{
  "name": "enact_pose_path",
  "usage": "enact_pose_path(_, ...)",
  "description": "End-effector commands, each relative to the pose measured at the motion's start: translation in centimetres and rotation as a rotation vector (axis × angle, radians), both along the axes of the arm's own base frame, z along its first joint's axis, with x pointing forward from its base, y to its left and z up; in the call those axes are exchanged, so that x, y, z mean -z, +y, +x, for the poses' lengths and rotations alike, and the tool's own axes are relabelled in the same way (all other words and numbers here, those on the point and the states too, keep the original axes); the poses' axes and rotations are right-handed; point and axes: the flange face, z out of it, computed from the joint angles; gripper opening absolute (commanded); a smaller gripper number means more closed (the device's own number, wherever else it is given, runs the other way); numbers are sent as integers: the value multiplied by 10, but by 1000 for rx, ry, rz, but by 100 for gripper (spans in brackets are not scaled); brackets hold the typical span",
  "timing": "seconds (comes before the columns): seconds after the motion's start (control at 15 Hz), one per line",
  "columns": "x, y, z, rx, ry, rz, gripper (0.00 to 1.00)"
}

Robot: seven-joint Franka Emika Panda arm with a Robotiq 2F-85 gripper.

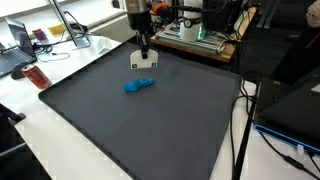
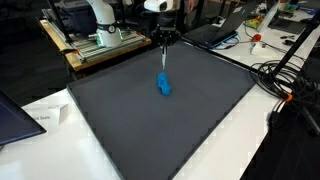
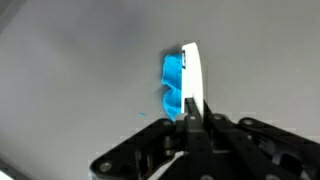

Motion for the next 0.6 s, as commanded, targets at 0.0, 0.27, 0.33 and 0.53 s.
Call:
enact_pose_path(0.0, -1, 0, 0, 0, 1, 0, 4)
enact_pose_path(0.27, -2, 3, 3, 49, 26, 23, 1)
enact_pose_path(0.33, -2, 3, 3, 63, 32, 39, 1)
enact_pose_path(0.53, -2, 4, 3, 133, 57, 68, 1)
